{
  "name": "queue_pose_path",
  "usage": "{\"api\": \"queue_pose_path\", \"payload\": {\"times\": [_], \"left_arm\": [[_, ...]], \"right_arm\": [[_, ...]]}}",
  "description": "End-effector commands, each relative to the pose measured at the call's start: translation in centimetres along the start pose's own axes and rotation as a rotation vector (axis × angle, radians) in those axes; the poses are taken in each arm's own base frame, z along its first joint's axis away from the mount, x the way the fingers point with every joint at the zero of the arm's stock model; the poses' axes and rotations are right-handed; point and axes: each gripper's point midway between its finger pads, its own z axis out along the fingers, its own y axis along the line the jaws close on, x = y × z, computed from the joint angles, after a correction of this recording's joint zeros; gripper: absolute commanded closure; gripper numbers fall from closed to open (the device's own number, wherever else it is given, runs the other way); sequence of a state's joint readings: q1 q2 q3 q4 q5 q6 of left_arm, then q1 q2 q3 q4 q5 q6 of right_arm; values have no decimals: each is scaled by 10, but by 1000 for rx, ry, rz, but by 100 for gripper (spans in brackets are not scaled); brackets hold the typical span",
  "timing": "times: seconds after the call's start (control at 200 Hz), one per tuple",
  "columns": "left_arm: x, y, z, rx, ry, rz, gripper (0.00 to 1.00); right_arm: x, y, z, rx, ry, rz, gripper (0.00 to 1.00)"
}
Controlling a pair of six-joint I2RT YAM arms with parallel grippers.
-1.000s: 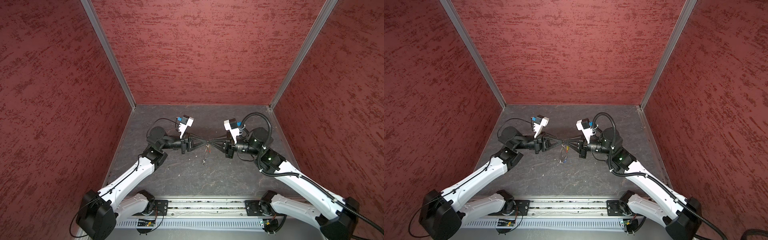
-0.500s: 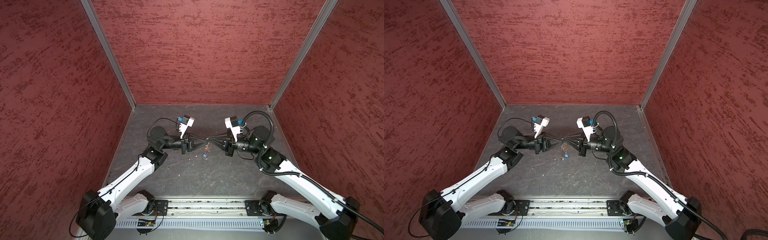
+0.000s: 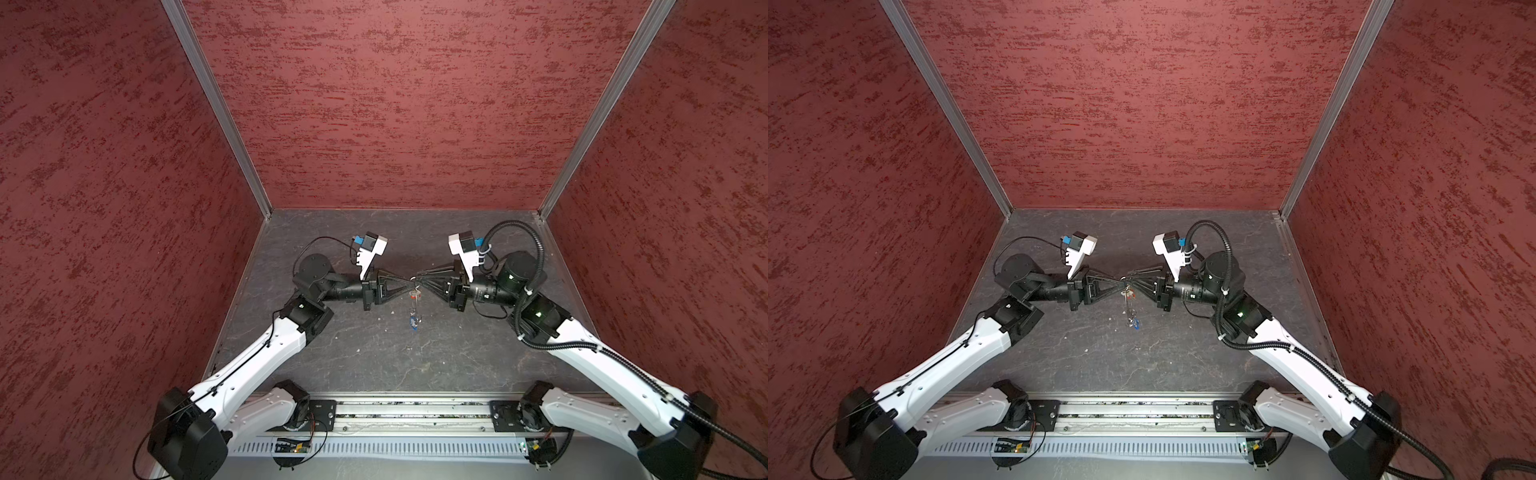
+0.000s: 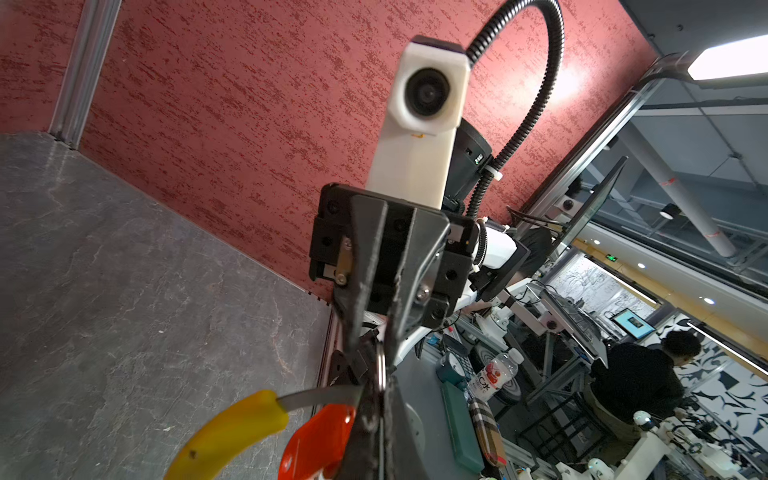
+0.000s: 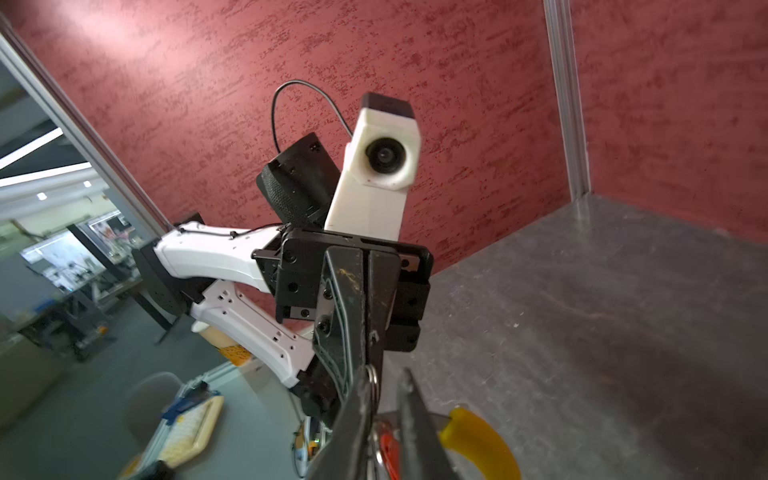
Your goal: Remove the keys from the keyring
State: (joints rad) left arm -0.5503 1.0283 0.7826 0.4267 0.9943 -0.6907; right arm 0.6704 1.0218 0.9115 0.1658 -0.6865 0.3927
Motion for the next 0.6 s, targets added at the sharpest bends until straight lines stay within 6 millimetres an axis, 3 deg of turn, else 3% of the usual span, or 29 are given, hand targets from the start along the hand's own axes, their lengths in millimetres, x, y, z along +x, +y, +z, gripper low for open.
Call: {"api": "queue_pose_path", "payload": {"times": [0.0,0.085,0.18,0.406,0.596], "left_arm": [[-17,-10,-4,-43,-61,68,100],[-19,-8,-6,-76,-82,72,100],[-21,-6,-9,-114,-103,84,100],[-25,-4,-13,-178,-139,117,100],[-21,-5,-10,-226,-125,159,100]], "right_arm": [[-34,8,-15,59,-117,-67,61],[-45,2,-28,141,-190,-65,47],[-47,-4,-37,193,-250,-50,40],[-36,-8,-40,177,-277,-38,36],[-21,-1,-25,69,-209,-19,35]]}}
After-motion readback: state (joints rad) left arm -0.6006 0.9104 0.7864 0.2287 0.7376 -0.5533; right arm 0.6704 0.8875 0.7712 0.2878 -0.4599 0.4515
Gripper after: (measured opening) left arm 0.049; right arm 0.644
